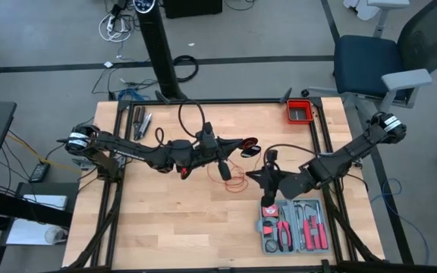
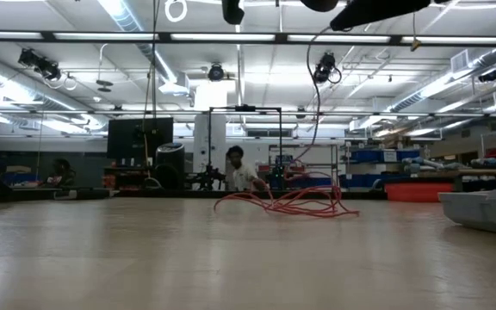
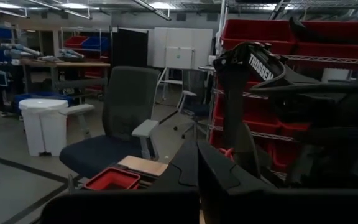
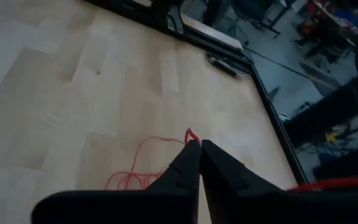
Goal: Coil cords
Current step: Coil the wire
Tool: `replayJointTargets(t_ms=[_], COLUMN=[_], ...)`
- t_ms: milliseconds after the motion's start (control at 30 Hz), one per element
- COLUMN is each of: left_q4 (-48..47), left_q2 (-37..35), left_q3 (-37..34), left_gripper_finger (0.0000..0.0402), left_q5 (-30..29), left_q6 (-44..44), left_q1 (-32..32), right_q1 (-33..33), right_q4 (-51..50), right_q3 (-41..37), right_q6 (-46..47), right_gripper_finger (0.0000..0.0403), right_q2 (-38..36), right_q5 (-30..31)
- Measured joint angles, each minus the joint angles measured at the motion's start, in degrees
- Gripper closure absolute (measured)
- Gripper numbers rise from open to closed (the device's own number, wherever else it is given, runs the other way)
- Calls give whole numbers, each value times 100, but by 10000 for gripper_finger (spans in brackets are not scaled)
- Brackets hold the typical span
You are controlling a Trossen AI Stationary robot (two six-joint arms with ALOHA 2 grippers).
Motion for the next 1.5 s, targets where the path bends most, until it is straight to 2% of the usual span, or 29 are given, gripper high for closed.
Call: replayJointTargets(t_ms=[167,333,400,467,567,633,800,933,1233,1500], left_q4=[-13,-28,-28,-32,-42,-61,-100,-106,-186,-183], left_q2=[0,0,0,0,0,0,0,0,-2,-2], left_q3=[0,0,0,0,0,0,0,0,0,0], left_gripper_finger=[402,402,402,402,402,402,402,402,402,402], left_q5=[-367,-575,-572,-569,-568,-568,-558,-553,-533,-531], left_q6=[-6,-3,-6,-40,-226,-350,-583,-802,-1132,-1268], left_q1=[-2,-22,-25,-26,-24,-24,-24,-24,-39,-49], right_q1=[56,471,707,934,1179,1228,1168,921,471,219], right_q4=[-102,-305,-327,-378,-602,-636,-637,-761,-1429,-1412], right_q3=[0,0,0,0,0,0,0,2,2,4], right_q6=[48,18,-52,-362,-1082,-1567,-2863,-3394,-3989,-4716], right_gripper_finger=[337,279,266,260,259,262,264,264,269,306], right_q2=[0,0,0,0,0,0,0,0,0,0], right_q5=[-92,-40,287,923,1837,2047,2030,1997,1824,1465])
